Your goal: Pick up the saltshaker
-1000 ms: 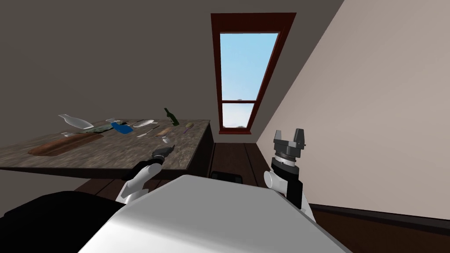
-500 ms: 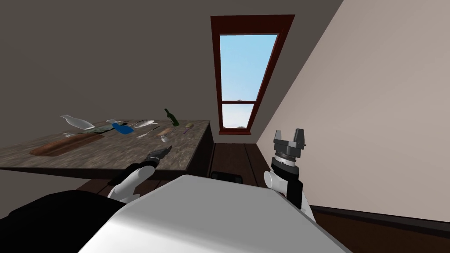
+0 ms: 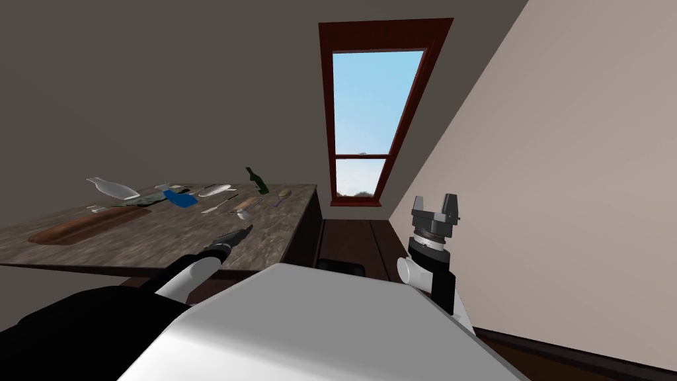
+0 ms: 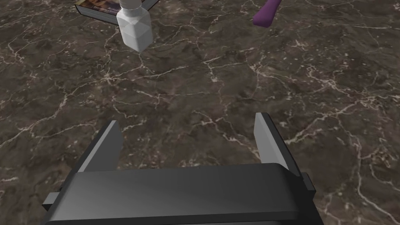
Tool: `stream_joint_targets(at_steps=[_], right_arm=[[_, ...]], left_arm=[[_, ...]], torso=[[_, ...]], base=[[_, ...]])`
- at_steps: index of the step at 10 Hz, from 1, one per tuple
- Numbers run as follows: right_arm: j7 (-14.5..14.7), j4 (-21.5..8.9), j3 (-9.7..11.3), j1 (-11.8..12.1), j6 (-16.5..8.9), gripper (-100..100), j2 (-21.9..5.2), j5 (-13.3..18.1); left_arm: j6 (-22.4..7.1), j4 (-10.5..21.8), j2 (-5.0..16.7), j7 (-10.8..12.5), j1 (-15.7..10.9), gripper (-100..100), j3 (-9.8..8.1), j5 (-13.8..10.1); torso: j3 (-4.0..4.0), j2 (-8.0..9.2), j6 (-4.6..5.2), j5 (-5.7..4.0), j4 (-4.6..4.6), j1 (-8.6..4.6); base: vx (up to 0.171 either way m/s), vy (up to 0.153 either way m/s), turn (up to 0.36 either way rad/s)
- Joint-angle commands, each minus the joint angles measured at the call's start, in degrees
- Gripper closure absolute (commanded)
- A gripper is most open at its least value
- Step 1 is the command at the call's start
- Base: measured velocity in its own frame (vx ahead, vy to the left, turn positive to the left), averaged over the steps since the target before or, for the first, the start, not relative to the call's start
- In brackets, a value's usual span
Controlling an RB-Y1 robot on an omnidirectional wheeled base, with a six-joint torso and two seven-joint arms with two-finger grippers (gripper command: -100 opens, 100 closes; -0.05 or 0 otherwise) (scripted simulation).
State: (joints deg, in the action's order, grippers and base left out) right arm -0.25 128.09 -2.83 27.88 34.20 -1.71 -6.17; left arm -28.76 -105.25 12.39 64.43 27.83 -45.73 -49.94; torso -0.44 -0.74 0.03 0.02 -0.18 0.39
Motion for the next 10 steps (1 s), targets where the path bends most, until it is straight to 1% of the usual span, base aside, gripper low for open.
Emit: stream_joint_targets(at_steps=[1,2,4,5,6,7,8,10], right_arm=[[0.0,0.0,0.0,0.0,0.0,0,0.0,0.0],[0.0,0.0,0.0,0.0,0.0,0,0.0,0.0],[0.0,0.0,0.0,0.01,0.0,0,0.0,0.0],[0.0,0.0,0.0,0.0,0.0,0,0.0,0.0],[0.0,0.0,0.01,-0.01,0.0,0,0.01,0.0],[0.0,0.0,0.01,-0.02,0.0,0,0.01,0.0],[0.0,0.0,0.01,-0.02,0.0,0,0.01,0.0],[0.0,0.0,0.01,-0.02,0.0,0,0.01,0.0]], left_arm=[[-1.54,-0.25,-0.49,0.13,0.74,-100,-1.33,-0.75],[-2.72,-0.48,-1.12,0.17,1.12,-100,-2.39,-1.0],[-4.34,-0.84,-2.05,0.17,1.64,-100,-3.85,-1.31],[-3.74,-0.55,-1.64,0.18,1.33,-100,-3.41,-1.15],[-3.99,-0.64,-1.67,0.22,1.38,0,-3.52,-1.18],[-3.97,-0.63,-1.66,0.22,1.36,-100,-3.5,-1.18],[-3.97,-0.63,-1.66,0.22,1.36,100,-3.5,-1.18],[-3.97,-0.63,-1.66,0.22,1.35,100,-3.5,-1.18]], torso=[[0.0,0.0,0.0,0.0,0.0,0.0],[-0.01,-0.02,0.0,-0.01,0.0,-0.02],[-0.11,-0.19,0.01,0.0,-0.04,0.01],[-0.1,-0.16,0.01,-0.01,-0.04,-0.04],[0.08,0.18,0.01,-0.03,0.02,-0.2],[0.26,0.47,0.0,-0.06,0.09,-0.3],[0.33,0.59,0.0,-0.07,0.12,-0.34],[0.38,0.67,0.0,-0.08,0.14,-0.36]], base=[[0.182,0.084,-0.001],[0.23,0.068,-0.005],[0.219,0.089,-0.009],[0.094,0.031,-0.004],[0.018,0.007,-0.001],[0.009,0.003,-0.001],[0.0,0.0,0.0],[0.0,0.0,0.0]])
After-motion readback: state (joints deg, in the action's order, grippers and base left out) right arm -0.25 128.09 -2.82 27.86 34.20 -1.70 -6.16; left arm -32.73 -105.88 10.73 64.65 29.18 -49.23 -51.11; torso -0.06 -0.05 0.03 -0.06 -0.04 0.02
